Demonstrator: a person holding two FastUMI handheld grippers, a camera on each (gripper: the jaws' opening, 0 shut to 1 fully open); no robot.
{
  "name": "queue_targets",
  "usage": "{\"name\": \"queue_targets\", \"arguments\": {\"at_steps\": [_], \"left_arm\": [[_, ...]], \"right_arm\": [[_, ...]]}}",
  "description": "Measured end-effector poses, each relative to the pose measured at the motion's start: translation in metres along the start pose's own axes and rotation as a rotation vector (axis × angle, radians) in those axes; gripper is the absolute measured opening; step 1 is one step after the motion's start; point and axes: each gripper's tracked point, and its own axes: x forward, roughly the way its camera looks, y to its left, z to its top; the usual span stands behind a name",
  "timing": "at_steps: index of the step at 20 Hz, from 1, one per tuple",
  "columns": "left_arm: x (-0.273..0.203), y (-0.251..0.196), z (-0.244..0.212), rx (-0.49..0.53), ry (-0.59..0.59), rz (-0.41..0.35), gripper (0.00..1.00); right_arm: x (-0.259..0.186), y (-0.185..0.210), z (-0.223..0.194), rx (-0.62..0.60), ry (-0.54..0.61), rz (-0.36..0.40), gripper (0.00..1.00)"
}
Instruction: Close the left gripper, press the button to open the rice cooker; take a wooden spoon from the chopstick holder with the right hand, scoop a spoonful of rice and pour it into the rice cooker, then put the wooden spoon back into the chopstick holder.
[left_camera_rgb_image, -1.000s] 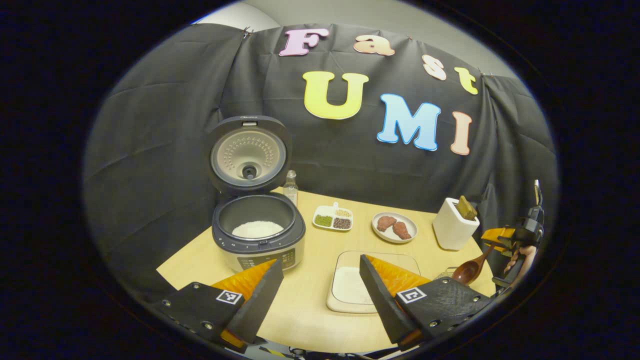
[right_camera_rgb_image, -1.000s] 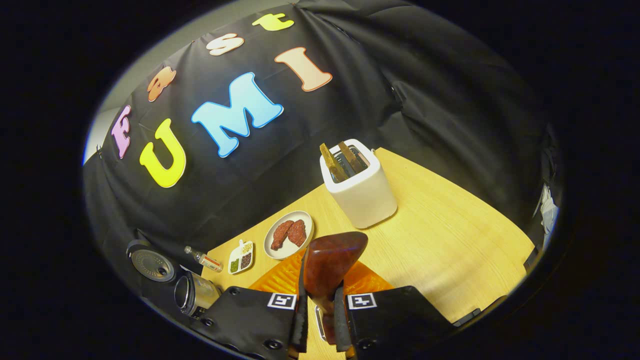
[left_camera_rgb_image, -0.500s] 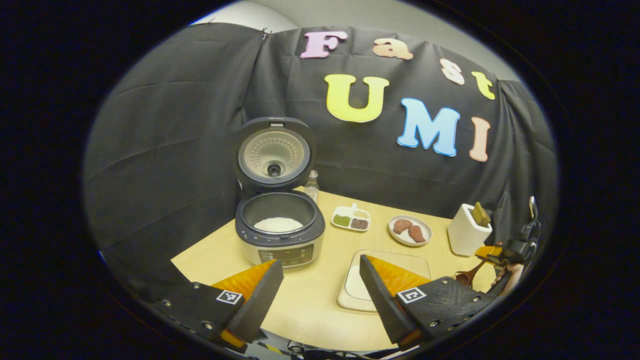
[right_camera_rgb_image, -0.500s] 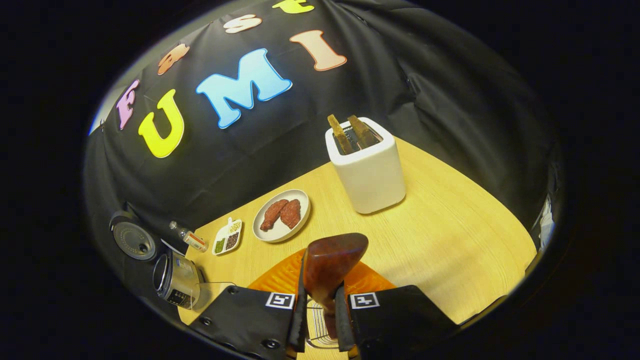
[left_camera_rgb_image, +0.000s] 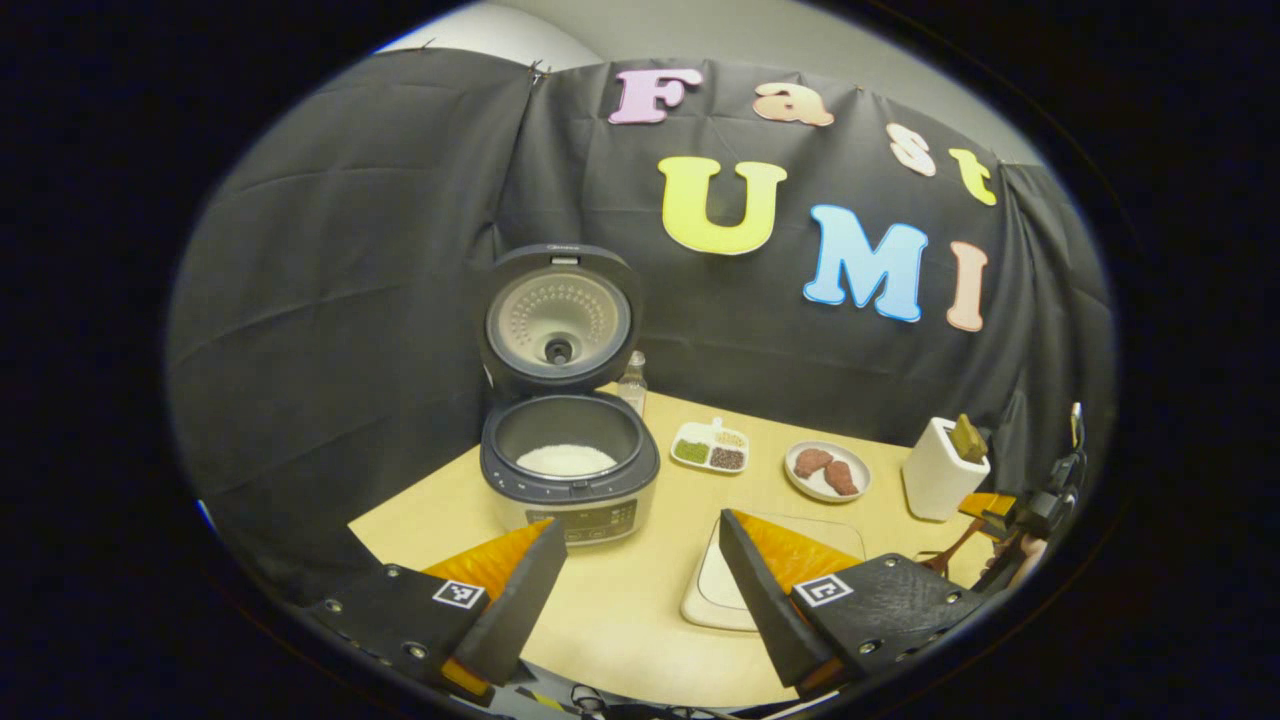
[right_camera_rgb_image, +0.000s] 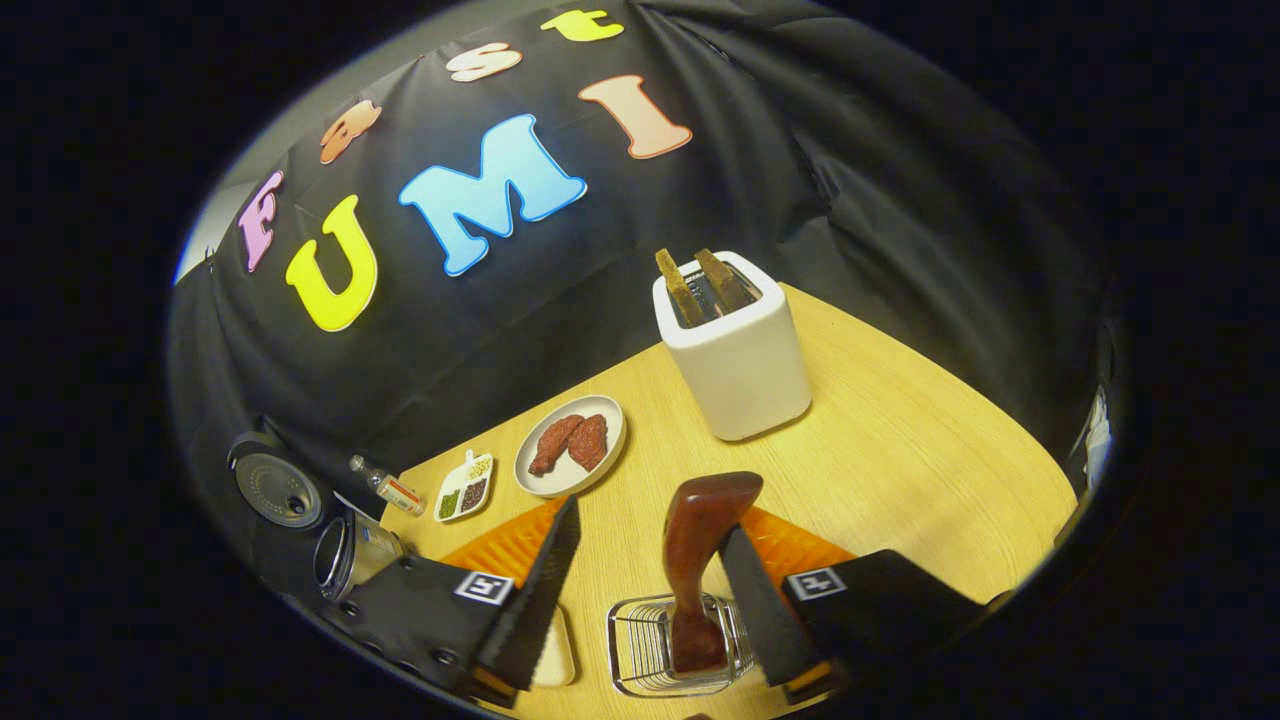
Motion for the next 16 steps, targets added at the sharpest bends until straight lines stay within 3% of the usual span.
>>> {"name": "queue_targets", "arguments": {"at_steps": [1,2,3,9,16], "left_arm": [[0.004,0.003,0.007,0.003,-0.012,0.002,0.96],[0.004,0.007,0.015,0.003,-0.024,0.008,0.96],[0.006,0.01,0.024,-0.001,-0.038,0.018,0.96],[0.018,0.029,0.09,0.007,-0.148,0.034,0.96],[0.048,0.055,0.191,0.08,-0.279,0.044,0.96]], "right_arm": [[-0.004,-0.003,0.002,-0.009,-0.013,-0.01,0.99],[-0.01,-0.007,0.004,-0.021,-0.027,-0.021,0.92],[-0.014,-0.01,0.006,-0.034,-0.044,-0.03,0.98],[-0.046,-0.022,0.026,-0.161,-0.136,-0.092,0.98],[-0.075,-0.007,0.063,-0.202,-0.257,-0.168,0.98]]}}
